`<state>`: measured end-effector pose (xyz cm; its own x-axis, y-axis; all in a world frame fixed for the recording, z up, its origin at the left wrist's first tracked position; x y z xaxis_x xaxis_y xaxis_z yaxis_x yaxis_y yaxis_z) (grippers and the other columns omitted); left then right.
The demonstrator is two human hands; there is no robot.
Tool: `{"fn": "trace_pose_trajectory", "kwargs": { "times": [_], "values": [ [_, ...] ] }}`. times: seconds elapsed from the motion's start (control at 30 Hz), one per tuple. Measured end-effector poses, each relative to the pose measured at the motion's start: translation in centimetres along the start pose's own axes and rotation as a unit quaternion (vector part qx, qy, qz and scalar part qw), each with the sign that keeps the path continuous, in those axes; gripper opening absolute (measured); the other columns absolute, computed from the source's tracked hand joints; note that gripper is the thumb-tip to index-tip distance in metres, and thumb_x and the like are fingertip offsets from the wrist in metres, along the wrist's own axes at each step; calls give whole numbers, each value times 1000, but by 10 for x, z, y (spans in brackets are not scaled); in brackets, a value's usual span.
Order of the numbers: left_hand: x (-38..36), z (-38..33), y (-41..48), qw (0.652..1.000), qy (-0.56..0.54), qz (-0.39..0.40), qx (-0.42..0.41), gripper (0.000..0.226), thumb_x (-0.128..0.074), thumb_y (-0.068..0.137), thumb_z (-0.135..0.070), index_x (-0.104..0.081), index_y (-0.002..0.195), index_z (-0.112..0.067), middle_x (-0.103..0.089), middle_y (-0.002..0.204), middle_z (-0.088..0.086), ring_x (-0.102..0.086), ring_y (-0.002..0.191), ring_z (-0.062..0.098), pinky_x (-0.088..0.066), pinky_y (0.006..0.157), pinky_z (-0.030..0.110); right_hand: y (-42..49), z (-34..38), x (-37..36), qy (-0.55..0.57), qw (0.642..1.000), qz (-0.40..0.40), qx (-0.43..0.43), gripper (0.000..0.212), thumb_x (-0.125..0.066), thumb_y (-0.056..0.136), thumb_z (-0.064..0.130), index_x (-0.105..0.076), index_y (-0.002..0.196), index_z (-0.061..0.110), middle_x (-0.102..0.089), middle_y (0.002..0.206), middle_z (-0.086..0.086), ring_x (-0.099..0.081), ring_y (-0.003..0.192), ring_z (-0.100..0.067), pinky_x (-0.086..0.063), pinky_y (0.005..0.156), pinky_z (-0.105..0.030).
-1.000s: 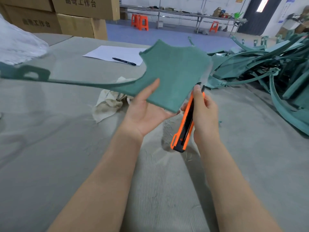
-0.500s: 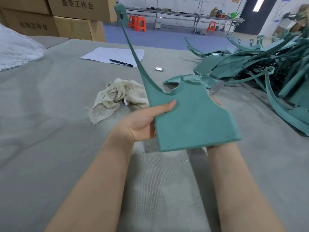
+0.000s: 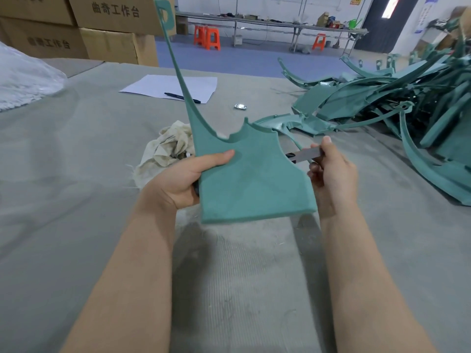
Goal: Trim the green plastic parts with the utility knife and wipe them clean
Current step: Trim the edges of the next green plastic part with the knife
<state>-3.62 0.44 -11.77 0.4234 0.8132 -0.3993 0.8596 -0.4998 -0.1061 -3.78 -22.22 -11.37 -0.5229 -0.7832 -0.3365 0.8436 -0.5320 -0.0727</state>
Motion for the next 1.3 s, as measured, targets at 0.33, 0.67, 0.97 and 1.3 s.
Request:
{"fn": "trace_pose_trajectory", "kwargs": {
  "times": [0.33, 0.67, 0.97, 1.3],
  "values": [
    [20, -27, -7, 953, -187, -182, -153, 24, -63, 89, -23, -65, 112, -17, -73, 109, 1, -70, 100, 18, -58, 83, 39, -3, -8, -16, -332, 935, 95, 82, 52, -46, 96, 54, -64, 66, 16, -57, 48, 6, -50, 49, -7, -37, 56, -25],
    [15, -22, 1, 928, -246, -223, -166, 20, -65, 89, -23, -66, 108, -17, -75, 102, 1, -72, 91, 19, -57, 68, 33, -15, -26, -37, -503, 838, 155, 140, 21, -58, 95, 30, -60, 109, 14, -61, 87, 3, -57, 80, -14, -46, 75, -32],
    [7, -17, 7, 934, -243, -209, -155, 14, -61, 92, -22, -66, 104, -18, -75, 96, 0, -73, 87, 17, -58, 67, 31, -20, -15, -40, -443, 867, 122, 192, 31, -39, 103, 26, -65, 116, 14, -71, 98, 2, -65, 93, -17, -48, 80, -31],
    [5, -14, 10, 944, -224, -194, -144, 23, -62, 91, -22, -64, 114, -18, -74, 103, 1, -72, 94, 20, -59, 74, 39, -22, -19, -38, -310, 936, 126, 109, 71, -15, 101, 55, -67, 99, 7, -74, 76, -7, -70, 76, -19, -46, 72, -32]
  ]
}}
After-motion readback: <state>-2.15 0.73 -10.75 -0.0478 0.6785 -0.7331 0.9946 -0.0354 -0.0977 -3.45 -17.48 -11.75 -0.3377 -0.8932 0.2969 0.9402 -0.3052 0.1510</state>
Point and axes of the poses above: each hand's wrist, its own y-axis towards the middle knuckle, its own x-axis out of the back of the hand, z = x × y, the point moved 5 cm from there along y, towards the middle knuckle
